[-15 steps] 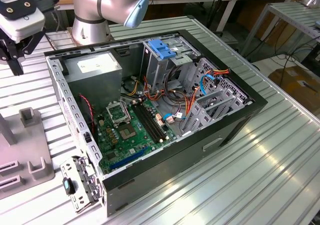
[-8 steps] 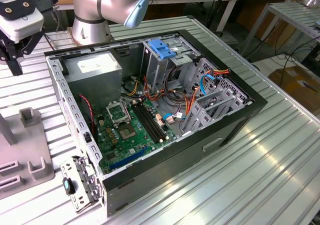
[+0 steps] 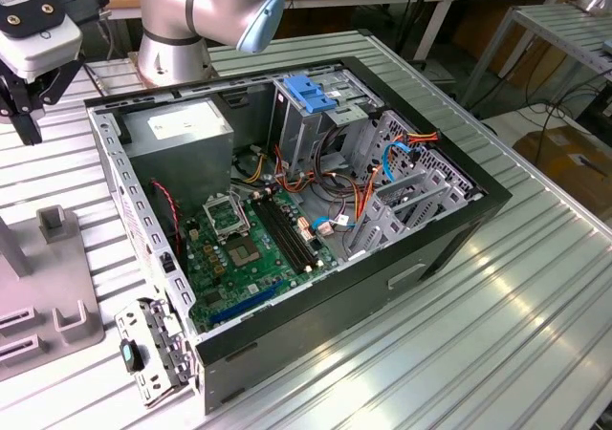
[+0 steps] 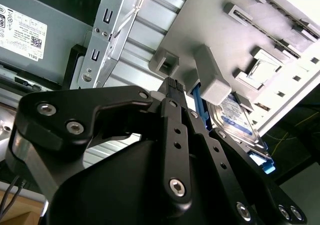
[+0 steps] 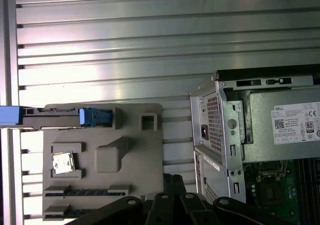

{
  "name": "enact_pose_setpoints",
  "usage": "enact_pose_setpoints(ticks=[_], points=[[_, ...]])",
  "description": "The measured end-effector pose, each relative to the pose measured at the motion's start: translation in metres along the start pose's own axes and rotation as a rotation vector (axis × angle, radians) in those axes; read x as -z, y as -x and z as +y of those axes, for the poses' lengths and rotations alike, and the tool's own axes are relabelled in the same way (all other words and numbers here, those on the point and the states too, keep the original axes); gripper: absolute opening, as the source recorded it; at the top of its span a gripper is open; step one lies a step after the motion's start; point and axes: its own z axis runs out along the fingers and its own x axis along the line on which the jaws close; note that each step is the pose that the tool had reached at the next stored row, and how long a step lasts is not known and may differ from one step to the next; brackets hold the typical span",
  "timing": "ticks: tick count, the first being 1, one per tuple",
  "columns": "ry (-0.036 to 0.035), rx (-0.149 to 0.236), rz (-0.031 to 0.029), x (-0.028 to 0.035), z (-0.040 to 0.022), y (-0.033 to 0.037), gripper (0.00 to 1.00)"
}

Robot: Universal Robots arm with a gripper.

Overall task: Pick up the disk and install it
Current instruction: 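Reach for the disk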

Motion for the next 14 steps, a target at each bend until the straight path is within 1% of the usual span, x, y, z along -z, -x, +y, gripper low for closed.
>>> enact_pose_setpoints(ticks=[6, 11, 14], points=[[0.0001, 0.000, -0.0001, 0.0000, 0.0000, -0.0007, 0.11], [0.0000, 0.000, -0.0001, 0.0000, -0.0004, -0.0051, 0.11], [0.0000, 0.000, -0.0001, 0.0000, -0.0004, -0.0056, 0.11]])
